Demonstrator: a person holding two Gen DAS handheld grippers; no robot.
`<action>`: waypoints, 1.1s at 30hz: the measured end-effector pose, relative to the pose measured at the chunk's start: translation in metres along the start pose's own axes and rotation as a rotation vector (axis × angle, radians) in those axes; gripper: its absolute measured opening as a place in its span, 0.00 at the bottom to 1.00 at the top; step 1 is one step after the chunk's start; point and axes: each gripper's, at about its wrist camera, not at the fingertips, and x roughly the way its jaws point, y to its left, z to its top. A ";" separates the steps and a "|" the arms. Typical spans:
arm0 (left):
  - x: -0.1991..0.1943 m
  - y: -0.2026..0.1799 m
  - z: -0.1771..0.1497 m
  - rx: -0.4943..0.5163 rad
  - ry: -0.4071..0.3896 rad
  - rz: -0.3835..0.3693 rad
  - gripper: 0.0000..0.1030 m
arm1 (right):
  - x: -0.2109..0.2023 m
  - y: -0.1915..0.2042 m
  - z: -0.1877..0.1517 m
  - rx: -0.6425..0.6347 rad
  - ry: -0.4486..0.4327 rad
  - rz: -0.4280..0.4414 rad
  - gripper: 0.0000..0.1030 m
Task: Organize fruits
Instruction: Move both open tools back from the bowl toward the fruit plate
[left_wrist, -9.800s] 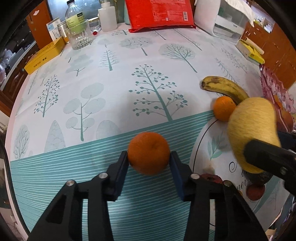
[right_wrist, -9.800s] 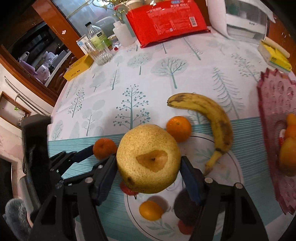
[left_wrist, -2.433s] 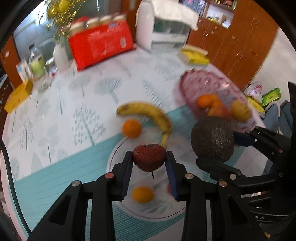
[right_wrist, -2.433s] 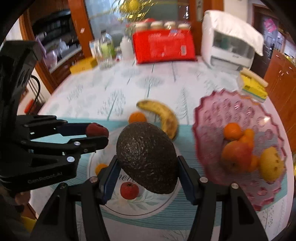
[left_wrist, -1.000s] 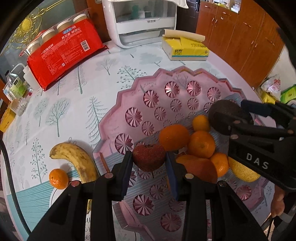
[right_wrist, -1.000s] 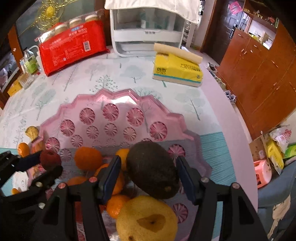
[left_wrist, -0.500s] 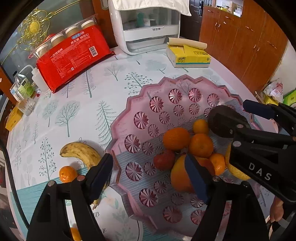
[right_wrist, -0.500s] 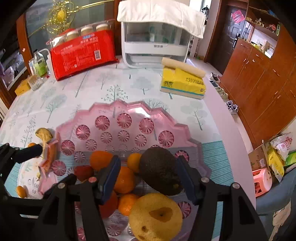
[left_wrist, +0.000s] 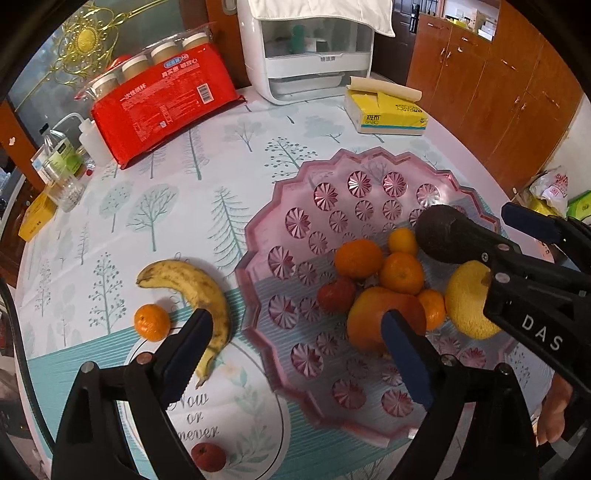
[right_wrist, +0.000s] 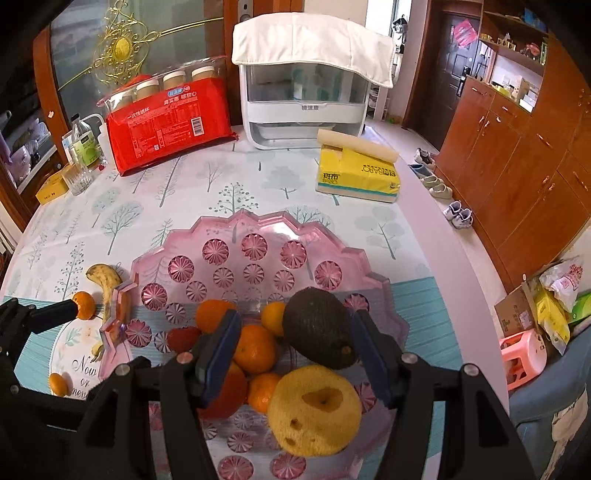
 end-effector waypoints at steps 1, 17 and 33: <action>-0.003 0.001 -0.003 0.001 -0.004 0.001 0.89 | -0.002 0.000 -0.002 0.001 0.000 -0.002 0.61; -0.072 0.070 -0.057 -0.078 -0.063 0.025 0.89 | -0.055 0.028 -0.038 0.018 -0.015 0.045 0.61; -0.110 0.181 -0.095 -0.158 -0.101 0.076 0.89 | -0.096 0.144 -0.059 -0.127 -0.063 0.176 0.61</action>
